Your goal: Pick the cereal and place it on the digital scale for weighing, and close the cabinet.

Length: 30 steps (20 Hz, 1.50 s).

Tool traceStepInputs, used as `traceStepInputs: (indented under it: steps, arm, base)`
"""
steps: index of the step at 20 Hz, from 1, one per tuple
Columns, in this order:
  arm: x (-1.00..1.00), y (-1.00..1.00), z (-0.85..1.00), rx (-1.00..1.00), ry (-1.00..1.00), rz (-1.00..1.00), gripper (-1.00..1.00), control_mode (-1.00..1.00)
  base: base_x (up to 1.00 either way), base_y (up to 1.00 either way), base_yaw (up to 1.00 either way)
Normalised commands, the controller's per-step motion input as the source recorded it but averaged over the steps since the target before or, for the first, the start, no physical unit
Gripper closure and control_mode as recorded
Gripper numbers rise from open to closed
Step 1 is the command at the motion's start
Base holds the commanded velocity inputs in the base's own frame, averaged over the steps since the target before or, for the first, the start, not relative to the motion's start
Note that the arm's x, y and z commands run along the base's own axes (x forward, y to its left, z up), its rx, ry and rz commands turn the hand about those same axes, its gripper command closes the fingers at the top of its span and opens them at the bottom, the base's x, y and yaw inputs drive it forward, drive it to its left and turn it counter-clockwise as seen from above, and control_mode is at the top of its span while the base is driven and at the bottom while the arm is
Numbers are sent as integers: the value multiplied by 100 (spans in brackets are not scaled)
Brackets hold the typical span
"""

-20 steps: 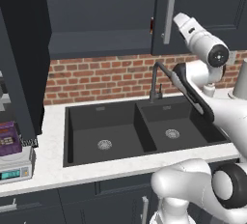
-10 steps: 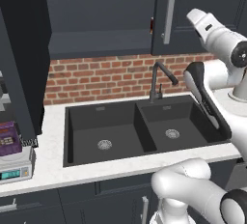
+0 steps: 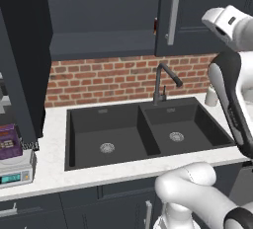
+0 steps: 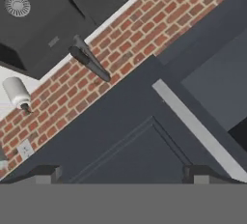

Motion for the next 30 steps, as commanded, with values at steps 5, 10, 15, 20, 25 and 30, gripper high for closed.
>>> traceStepInputs:
  steps: [5, 10, 15, 20, 25, 30]
  arm:
    - [-87, 1, -19, 0, 0, 0, -100, -100]
    - [-69, 2, -48, 0, 1, 0, -100, -100]
    - [-35, 11, -56, 0, -2, 0, -100, -100]
    - [-31, 9, -26, 0, 0, 0, -100, -100]
    - [-3, 28, -14, -2, 0, 0, -100, -100]
    - [-31, 10, 0, 0, -3, 0, -100, -100]
  base:
    - [0, 0, 0]
    - [0, 0, 0]
    - [0, 0, 0]
    - [0, 0, 0]
    - [0, 0, 0]
    - [0, 0, 0]
